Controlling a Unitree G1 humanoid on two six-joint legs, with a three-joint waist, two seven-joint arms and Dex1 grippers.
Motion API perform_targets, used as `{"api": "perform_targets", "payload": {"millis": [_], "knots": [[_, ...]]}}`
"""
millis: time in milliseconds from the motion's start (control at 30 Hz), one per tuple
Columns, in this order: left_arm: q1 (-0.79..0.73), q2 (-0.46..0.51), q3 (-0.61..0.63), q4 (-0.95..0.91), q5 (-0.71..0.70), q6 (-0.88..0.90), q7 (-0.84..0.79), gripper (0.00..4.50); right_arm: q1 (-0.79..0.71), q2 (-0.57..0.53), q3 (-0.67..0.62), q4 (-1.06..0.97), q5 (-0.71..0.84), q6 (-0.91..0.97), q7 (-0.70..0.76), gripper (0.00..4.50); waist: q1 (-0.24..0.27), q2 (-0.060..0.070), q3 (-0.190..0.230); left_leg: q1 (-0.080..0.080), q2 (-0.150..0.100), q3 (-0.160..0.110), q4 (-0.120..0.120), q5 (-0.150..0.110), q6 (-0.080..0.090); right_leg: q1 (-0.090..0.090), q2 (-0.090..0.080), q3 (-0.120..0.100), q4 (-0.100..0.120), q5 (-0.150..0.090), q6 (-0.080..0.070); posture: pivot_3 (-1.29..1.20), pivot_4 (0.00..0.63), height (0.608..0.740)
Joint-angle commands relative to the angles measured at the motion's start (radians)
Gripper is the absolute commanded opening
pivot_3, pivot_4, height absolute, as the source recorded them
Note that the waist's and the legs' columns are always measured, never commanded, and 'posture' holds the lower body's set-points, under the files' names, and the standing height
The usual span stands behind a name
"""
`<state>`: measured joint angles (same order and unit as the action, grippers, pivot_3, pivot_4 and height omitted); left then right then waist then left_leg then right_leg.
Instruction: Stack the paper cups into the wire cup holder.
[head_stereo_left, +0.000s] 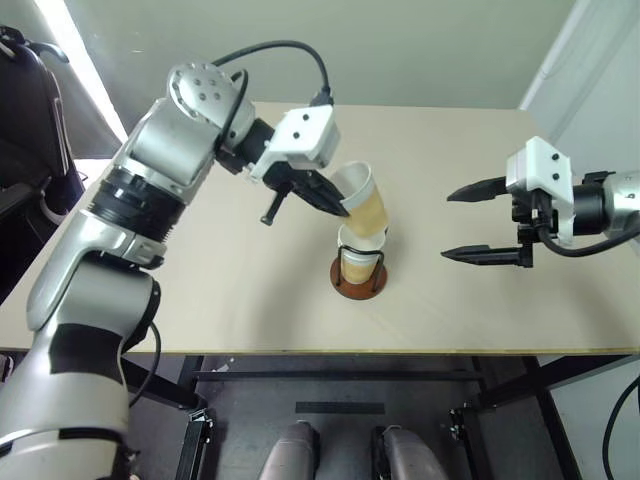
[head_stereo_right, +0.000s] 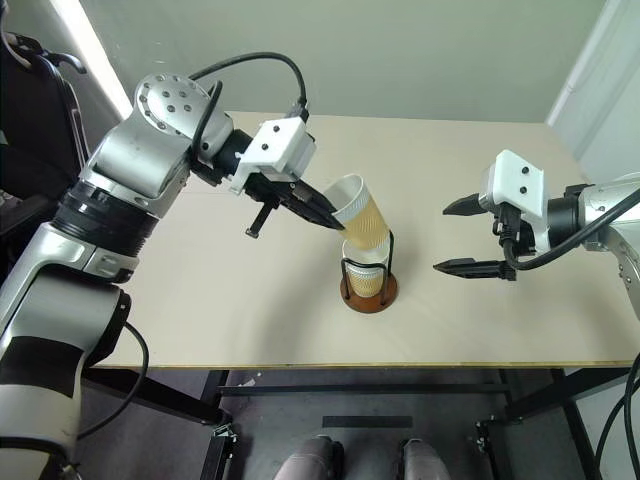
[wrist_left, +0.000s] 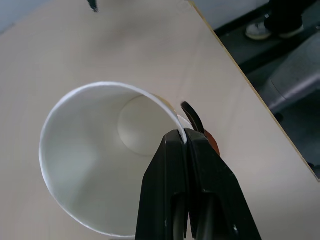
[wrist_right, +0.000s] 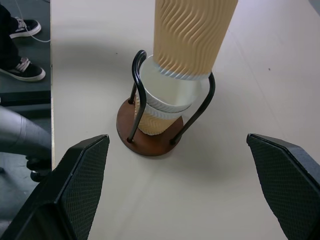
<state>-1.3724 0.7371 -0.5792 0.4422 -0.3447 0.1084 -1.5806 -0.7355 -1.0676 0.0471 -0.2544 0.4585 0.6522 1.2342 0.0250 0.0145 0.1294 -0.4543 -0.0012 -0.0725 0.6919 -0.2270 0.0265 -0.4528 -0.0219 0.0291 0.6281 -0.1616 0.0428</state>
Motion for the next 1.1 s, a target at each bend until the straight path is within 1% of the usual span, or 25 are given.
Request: {"api": "perform_targets", "payload": {"millis": [33,300,667,733,800,933,1000,1100], "knots": [[-0.005,0.023,-0.006,-0.025,0.003,-0.032,-0.034,0.03,-0.006,-0.002,-0.049,-0.030,0.016,0.001,-0.014,4.50,0.000,0.000,0.000,0.000,0.000,-0.001,0.000,0.000,0.000,0.000,0.000,0.000,0.000,0.000,0.000,0.00,0.150,0.740],[0.015,0.011,-0.003,0.013,0.060,-0.117,-0.034,0.03,0.002,0.002,-0.048,-0.039,0.022,0.002,-0.028,4.50,0.001,0.000,0.000,0.000,0.000,-0.001,0.000,0.000,0.000,0.000,0.000,0.000,0.000,0.000,0.000,0.00,0.150,0.740],[0.032,-0.039,0.025,0.047,0.105,-0.136,-0.034,0.03,0.010,-0.005,-0.052,-0.034,0.022,-0.005,-0.025,4.50,0.001,0.000,0.000,0.000,0.000,-0.001,0.000,-0.001,0.000,0.000,0.000,0.000,-0.001,0.000,0.000,0.00,0.150,0.740],[0.028,-0.053,0.030,0.061,0.117,-0.129,-0.034,0.43,0.014,-0.007,-0.054,-0.035,0.022,-0.005,-0.024,4.50,0.002,0.000,0.000,-0.001,0.000,-0.001,0.000,-0.001,0.000,0.000,0.000,0.000,-0.001,0.000,0.000,0.00,0.150,0.740],[0.023,-0.065,0.032,0.072,0.123,-0.129,-0.034,0.99,0.016,-0.008,-0.053,-0.035,0.021,-0.005,-0.024,4.50,0.002,0.000,0.000,-0.001,0.000,-0.001,0.000,-0.001,0.001,0.000,0.000,0.000,-0.001,0.000,0.000,0.00,0.150,0.740],[0.013,-0.097,0.050,0.109,0.148,-0.146,-0.034,2.49,0.016,-0.010,-0.052,-0.033,0.019,-0.005,-0.023,4.50,0.002,0.000,0.000,-0.001,0.000,-0.001,0.000,-0.001,0.000,0.000,0.000,0.000,-0.001,0.000,0.000,0.00,0.150,0.740],[0.007,-0.125,0.071,0.139,0.168,-0.161,-0.026,3.16,0.017,-0.012,-0.051,-0.031,0.017,-0.005,-0.022,4.50,0.002,0.000,0.000,-0.001,0.000,0.000,0.000,-0.001,0.001,0.000,0.000,0.000,-0.001,0.000,0.000,0.00,0.150,0.740],[-0.001,-0.164,0.107,0.175,0.194,-0.177,-0.007,4.31,0.018,-0.014,-0.051,-0.031,0.015,-0.004,-0.022,4.50,0.003,0.000,0.000,-0.001,0.000,-0.001,0.000,-0.001,0.001,0.000,0.000,0.000,-0.001,0.000,0.001,0.00,0.150,0.740]]}}
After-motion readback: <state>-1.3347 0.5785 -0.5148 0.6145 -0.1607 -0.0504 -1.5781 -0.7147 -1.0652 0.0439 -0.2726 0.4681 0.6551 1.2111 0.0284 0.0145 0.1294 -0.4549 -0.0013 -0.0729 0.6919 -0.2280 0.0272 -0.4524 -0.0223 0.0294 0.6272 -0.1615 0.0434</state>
